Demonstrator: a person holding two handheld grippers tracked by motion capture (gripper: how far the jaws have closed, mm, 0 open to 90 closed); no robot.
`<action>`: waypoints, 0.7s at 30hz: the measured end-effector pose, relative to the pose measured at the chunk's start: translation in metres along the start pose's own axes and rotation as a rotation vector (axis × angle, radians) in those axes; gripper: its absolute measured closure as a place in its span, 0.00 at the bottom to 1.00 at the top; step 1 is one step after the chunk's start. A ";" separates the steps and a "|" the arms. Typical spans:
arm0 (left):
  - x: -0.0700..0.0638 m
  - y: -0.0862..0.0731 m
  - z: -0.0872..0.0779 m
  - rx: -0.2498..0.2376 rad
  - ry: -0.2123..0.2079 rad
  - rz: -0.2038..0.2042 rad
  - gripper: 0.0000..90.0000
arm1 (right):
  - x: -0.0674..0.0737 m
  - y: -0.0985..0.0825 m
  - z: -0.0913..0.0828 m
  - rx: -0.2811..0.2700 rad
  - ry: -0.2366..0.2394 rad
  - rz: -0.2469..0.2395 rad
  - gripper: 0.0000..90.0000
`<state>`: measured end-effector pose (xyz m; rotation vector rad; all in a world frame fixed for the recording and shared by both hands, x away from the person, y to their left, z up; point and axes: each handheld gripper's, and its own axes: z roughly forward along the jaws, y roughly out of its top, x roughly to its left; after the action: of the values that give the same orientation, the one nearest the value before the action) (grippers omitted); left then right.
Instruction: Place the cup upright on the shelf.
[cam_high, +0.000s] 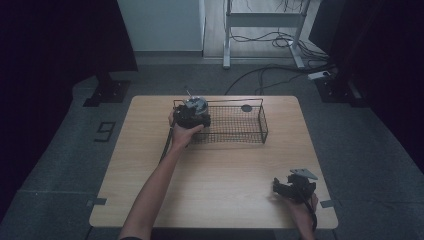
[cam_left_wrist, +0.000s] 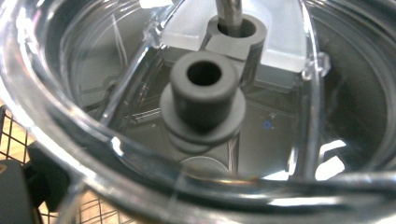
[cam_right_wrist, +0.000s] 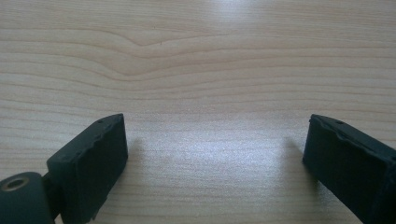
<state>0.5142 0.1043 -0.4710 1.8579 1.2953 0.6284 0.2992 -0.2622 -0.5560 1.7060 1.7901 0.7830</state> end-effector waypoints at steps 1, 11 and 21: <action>-0.001 0.001 -0.001 -0.007 0.006 0.003 0.03 | 0.000 0.000 0.000 0.000 0.000 0.000 0.07; -0.001 0.008 -0.030 -0.046 -0.004 0.013 0.00 | 0.000 0.000 0.000 0.000 0.001 0.000 0.07; -0.003 0.005 -0.060 -0.025 0.026 0.034 0.00 | 0.000 0.000 0.000 0.000 0.001 0.000 0.07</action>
<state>0.4706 0.1195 -0.4318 1.8611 1.2690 0.6855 0.2992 -0.2622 -0.5559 1.7056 1.7906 0.7837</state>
